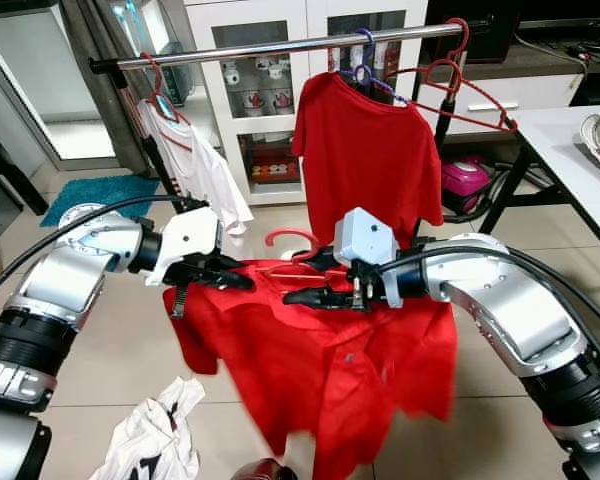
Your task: Hang hanger
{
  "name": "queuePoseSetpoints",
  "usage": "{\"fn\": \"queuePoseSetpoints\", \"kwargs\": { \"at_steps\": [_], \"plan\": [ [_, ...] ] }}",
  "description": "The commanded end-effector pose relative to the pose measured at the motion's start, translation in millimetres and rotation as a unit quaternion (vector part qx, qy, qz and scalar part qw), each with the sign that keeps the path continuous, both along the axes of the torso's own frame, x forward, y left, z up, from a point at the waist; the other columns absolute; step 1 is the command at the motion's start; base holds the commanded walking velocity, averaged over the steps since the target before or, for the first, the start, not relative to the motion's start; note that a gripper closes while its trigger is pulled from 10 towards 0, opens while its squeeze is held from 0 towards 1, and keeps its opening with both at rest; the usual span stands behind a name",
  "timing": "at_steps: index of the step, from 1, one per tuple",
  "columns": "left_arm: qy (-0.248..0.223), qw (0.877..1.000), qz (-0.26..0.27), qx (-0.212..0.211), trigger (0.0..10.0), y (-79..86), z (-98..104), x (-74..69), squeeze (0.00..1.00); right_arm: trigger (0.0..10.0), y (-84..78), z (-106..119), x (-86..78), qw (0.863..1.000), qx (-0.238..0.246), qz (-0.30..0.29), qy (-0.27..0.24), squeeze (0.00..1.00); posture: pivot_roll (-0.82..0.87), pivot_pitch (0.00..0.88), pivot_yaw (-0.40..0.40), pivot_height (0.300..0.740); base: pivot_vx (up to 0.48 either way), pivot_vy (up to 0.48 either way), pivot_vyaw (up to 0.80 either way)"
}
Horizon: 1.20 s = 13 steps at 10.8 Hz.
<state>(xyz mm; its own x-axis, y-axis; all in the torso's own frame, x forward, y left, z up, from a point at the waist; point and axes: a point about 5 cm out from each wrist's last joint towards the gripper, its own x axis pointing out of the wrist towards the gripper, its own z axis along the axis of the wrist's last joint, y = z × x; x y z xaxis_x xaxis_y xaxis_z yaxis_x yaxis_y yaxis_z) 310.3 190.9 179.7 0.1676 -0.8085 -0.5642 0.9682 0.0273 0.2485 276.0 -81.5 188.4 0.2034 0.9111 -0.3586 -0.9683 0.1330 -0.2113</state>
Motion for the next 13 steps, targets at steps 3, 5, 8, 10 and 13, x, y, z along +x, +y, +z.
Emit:
{"fn": "queuePoseSetpoints", "kwargs": {
  "at_steps": [3,5,8,10,13],
  "plan": [
    [-0.017,1.000,0.001,-0.011,0.0,2.5,11.7,-0.3,0.00,0.0,2.4,-4.1,-0.9,0.999,-0.022,0.016,0.016,0.00,-0.02,0.000,0.107,0.740,0.000,0.000,0.00],
    [-0.021,1.000,0.000,-0.015,0.0,1.5,15.8,-1.6,0.00,0.0,0.0,-8.4,-1.1,0.999,-0.035,0.010,0.026,0.00,-0.02,0.000,0.103,0.740,0.000,0.000,0.00],
    [-0.033,0.999,0.003,-0.022,0.0,0.4,19.8,-1.4,0.00,0.0,-1.5,-14.6,-3.3,0.998,-0.049,0.013,0.033,0.00,-0.02,0.000,0.102,0.740,0.000,0.000,0.00],
    [-0.037,0.999,0.001,-0.023,0.0,0.2,23.1,-1.8,0.00,0.0,-1.8,-15.3,-3.6,0.998,-0.052,0.013,0.034,0.00,-0.02,0.000,0.100,0.740,0.000,0.000,0.00],
    [-0.035,0.999,0.002,-0.039,0.0,-0.2,27.5,-2.3,0.00,0.0,-1.3,-15.4,-3.0,0.998,-0.054,0.014,0.031,0.00,-0.02,0.000,0.099,0.740,0.000,0.000,0.00]
  ]
}}
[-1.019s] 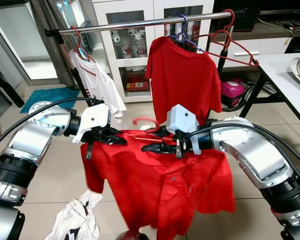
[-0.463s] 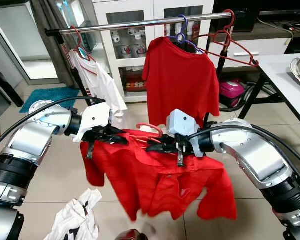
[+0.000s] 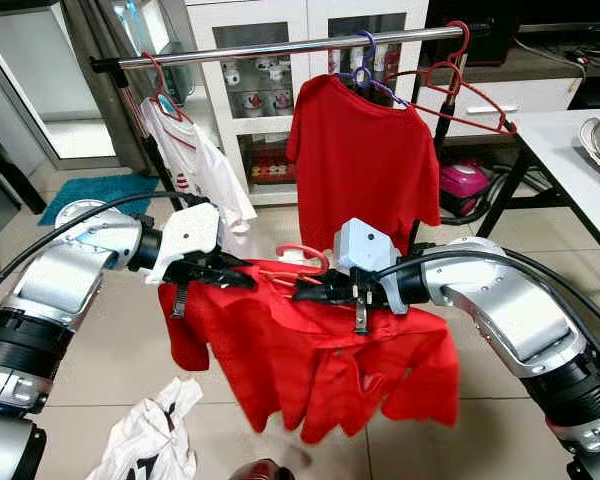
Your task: Hang hanger
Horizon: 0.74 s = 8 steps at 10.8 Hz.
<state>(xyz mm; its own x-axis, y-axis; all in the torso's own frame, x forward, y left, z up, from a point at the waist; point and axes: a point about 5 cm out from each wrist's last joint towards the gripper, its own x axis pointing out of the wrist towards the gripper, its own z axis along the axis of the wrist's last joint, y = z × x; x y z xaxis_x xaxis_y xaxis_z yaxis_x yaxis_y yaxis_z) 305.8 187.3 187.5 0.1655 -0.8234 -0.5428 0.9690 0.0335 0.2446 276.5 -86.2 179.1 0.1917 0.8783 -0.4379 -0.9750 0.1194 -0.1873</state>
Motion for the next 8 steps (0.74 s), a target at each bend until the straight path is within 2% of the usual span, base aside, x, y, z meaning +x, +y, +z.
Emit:
{"fn": "queuePoseSetpoints", "kwargs": {
  "at_steps": [1,2,3,7,8],
  "plan": [
    [-0.035,0.998,0.009,-0.050,10.0,1.2,21.2,1.6,0.00,0.0,3.1,-6.3,-4.2,1.000,-0.011,0.014,0.014,0.00,-0.02,0.000,0.100,0.740,0.000,0.000,0.00],
    [-0.034,0.997,0.007,-0.063,10.0,0.0,22.6,1.0,0.00,0.0,2.8,-6.5,-4.6,1.000,-0.011,0.014,0.014,0.00,-0.02,0.000,0.101,0.740,0.000,0.000,0.00],
    [-0.026,0.997,0.008,-0.077,10.0,-0.2,24.4,0.3,1.00,0.0,2.5,-6.9,-5.1,1.000,-0.011,0.013,0.014,0.00,-0.03,0.000,0.104,0.740,0.000,0.000,0.00],
    [-0.019,0.995,0.007,-0.101,10.0,4.5,33.3,-5.4,1.00,0.0,-3.7,-9.1,-1.2,1.000,-0.013,-0.017,0.018,0.00,-0.02,0.000,0.104,0.740,0.000,0.000,0.00],
    [-0.017,0.990,0.029,-0.134,10.0,7.4,40.0,-7.4,1.00,0.0,-12.0,-12.8,2.4,0.998,-0.015,-0.051,0.024,0.00,-0.02,0.000,0.105,0.740,0.000,0.000,0.00]
  ]
}}
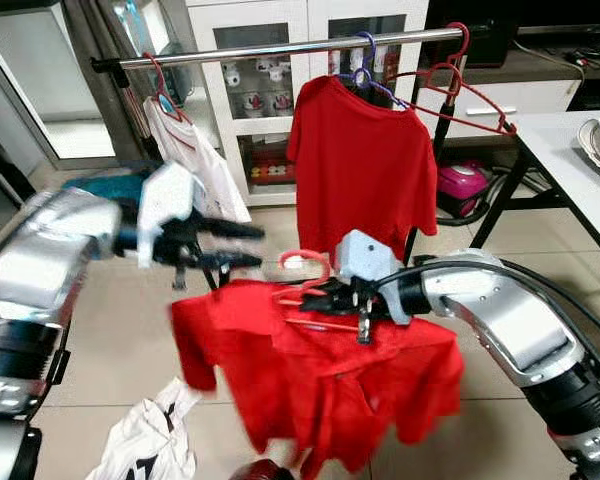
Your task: Hang hanger
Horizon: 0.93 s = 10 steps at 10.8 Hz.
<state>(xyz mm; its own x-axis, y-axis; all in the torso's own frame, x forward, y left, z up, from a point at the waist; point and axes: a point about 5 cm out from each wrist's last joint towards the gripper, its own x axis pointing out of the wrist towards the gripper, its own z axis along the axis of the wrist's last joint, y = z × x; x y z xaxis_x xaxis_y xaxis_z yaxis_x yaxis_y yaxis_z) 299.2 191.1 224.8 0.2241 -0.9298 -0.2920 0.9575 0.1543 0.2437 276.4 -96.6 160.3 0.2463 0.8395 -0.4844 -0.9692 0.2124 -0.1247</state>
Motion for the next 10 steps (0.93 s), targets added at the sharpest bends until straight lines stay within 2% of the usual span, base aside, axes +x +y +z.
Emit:
{"fn": "queuePoseSetpoints", "kwargs": {
  "at_steps": [1,2,3,4,5,6,7,8,9,10],
  "plan": [
    [-0.005,0.999,0.038,-0.024,10.0,6.4,3.0,-1.8,1.00,0.0,-8.4,2.3,7.3,0.998,0.020,-0.059,-0.008,0.00,-0.02,0.000,0.105,0.740,0.000,0.000,0.00],
    [-0.008,0.996,0.079,-0.038,10.0,7.8,-3.0,-1.9,1.00,0.0,-11.6,-0.1,10.8,0.992,0.053,-0.111,-0.014,0.00,-0.02,0.000,0.100,0.740,0.000,0.000,0.00],
    [-0.011,0.985,0.161,-0.055,10.0,7.9,-18.5,-1.9,1.00,0.0,-16.5,-4.4,17.9,0.967,0.126,-0.217,-0.038,0.00,-0.02,0.000,0.098,0.740,0.000,0.000,0.00],
    [0.004,0.973,0.209,-0.102,10.0,4.2,-29.5,-6.3,0.81,0.0,-18.5,-12.2,17.1,0.953,0.138,-0.266,-0.047,0.00,-0.02,0.000,0.103,0.740,0.000,0.000,0.00],
    [0.023,0.958,0.260,-0.115,10.0,0.7,-50.1,-12.0,0.50,0.0,-23.0,-15.8,19.5,0.933,0.143,-0.324,-0.069,0.00,-0.02,0.000,0.102,0.740,0.000,0.000,0.00],
    [0.017,0.947,0.305,-0.097,10.0,-0.7,-66.0,-13.0,0.00,0.0,-24.1,-12.7,21.9,0.920,0.163,-0.350,-0.074,0.00,-0.01,0.000,0.100,0.740,0.000,0.000,0.00],
    [0.017,0.937,0.341,-0.070,10.0,-7.3,-90.8,-17.8,0.00,0.0,-19.3,-2.5,24.4,0.918,0.183,-0.342,-0.080,0.00,-0.02,0.000,0.100,0.740,0.000,0.000,0.00],
    [0.024,0.941,0.332,-0.065,10.0,-12.1,-101.3,-22.0,0.00,0.0,-17.2,1.1,26.1,0.924,0.176,-0.332,-0.076,0.00,-0.02,0.000,0.100,0.740,0.000,0.000,0.00],
    [0.025,0.954,0.293,-0.057,10.0,-19.8,-114.1,-25.0,0.00,0.0,-13.9,6.9,28.4,0.930,0.163,-0.323,-0.065,0.00,-0.02,0.000,0.066,0.740,0.000,0.000,0.00],
    [0.005,0.965,0.259,-0.030,10.0,-25.7,-123.6,-23.5,0.00,0.0,-9.0,15.8,27.7,0.937,0.165,-0.305,-0.050,0.00,-0.03,0.000,0.065,0.740,0.000,0.000,0.00]
  ]
}}
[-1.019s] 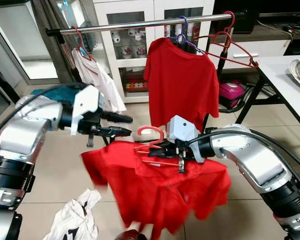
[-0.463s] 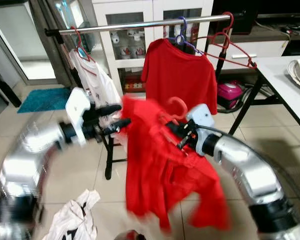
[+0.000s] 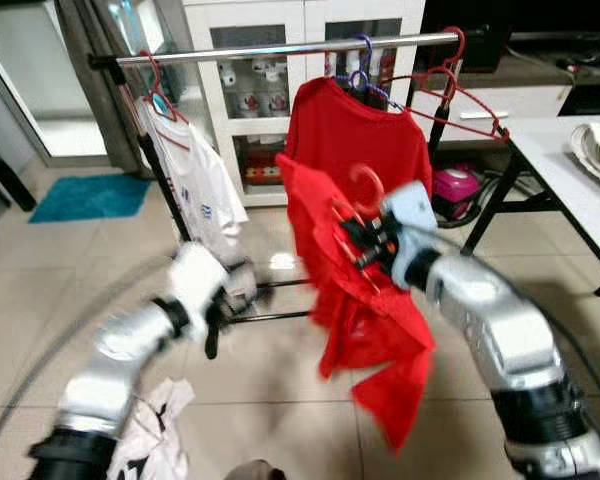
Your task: Hang hanger
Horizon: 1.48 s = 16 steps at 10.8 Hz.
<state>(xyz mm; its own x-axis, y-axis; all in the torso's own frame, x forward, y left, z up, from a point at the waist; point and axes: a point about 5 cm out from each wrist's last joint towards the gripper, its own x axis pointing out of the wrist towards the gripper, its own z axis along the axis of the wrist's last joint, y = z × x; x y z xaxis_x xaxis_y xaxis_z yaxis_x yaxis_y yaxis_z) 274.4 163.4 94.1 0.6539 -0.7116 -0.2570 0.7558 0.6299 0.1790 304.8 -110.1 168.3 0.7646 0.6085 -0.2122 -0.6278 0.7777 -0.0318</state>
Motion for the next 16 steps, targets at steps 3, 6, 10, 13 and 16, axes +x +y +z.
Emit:
{"fn": "queuePoseSetpoints", "kwargs": {
  "at_steps": [3,6,10,13,16],
  "plan": [
    [-0.008,0.999,-0.049,-0.006,10.0,-19.7,-11.3,8.4,1.00,0.0,6.9,27.1,-6.1,0.998,-0.018,0.065,0.011,0.00,-0.08,0.000,0.061,0.740,0.000,0.000,0.00],
    [-0.019,0.998,-0.053,-0.034,10.0,-42.3,-21.6,18.9,0.00,0.0,12.1,45.5,-12.7,0.995,-0.019,0.093,0.040,0.00,-0.11,0.000,0.038,0.740,0.000,0.000,0.00],
    [-0.051,0.996,0.014,-0.075,9.6,-63.0,-25.2,32.0,0.00,0.0,28.4,57.0,-19.7,0.991,0.002,0.119,0.056,0.00,-0.13,0.000,0.032,0.740,0.000,0.000,0.00],
    [-0.036,0.997,-0.016,-0.072,0.0,-69.3,-33.9,28.0,0.00,0.0,33.0,63.1,-20.6,0.991,0.015,0.121,0.057,0.00,-0.13,0.000,0.034,0.740,0.000,0.000,0.00],
    [-0.041,0.998,-0.006,-0.049,0.0,-64.7,-35.8,31.4,0.00,0.0,35.1,68.4,-19.4,0.991,0.025,0.123,0.052,0.00,-0.13,0.000,0.034,0.740,0.000,0.000,0.00]
  ]
}}
